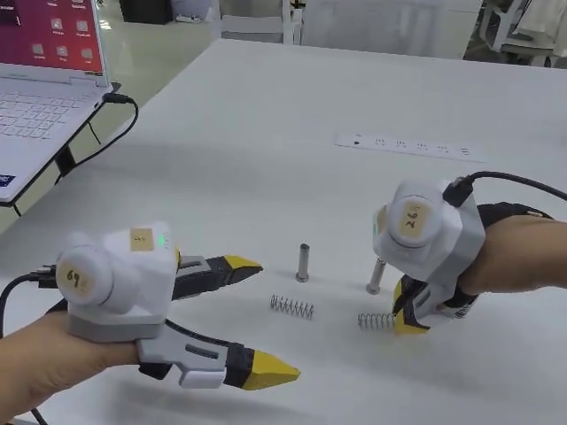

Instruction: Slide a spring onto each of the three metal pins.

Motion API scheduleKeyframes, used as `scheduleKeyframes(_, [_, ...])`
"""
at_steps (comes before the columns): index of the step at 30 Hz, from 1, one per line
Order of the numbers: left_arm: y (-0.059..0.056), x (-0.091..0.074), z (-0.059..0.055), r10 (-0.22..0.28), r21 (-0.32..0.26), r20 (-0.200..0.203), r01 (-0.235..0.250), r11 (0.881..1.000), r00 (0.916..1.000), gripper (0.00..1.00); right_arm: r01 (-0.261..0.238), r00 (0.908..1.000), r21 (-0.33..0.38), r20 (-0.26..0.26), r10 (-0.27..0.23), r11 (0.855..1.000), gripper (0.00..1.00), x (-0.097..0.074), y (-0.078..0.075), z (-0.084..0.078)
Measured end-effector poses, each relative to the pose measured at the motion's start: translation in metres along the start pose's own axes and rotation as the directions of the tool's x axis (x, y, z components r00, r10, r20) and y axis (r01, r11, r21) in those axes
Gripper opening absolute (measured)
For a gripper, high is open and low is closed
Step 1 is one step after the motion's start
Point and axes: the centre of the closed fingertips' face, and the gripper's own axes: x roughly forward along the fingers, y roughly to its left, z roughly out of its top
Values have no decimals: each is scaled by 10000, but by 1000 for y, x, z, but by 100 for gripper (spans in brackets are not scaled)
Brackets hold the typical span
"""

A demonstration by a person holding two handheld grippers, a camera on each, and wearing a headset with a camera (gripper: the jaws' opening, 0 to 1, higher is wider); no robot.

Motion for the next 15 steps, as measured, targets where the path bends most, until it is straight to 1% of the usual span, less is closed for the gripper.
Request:
scheduleKeyframes(10, [-2, 2, 4, -214, 212, -75, 215, 9995, 9997, 72, 183, 9995, 44, 269, -184, 9998, 8, -13, 2, 5])
scheduleKeyframes(15, [-2, 2, 8, -297, 316, -84, 300, 9991, 9995, 71, 238, 9987, 90, 448, -242, 9997, 8, -22, 4, 8])
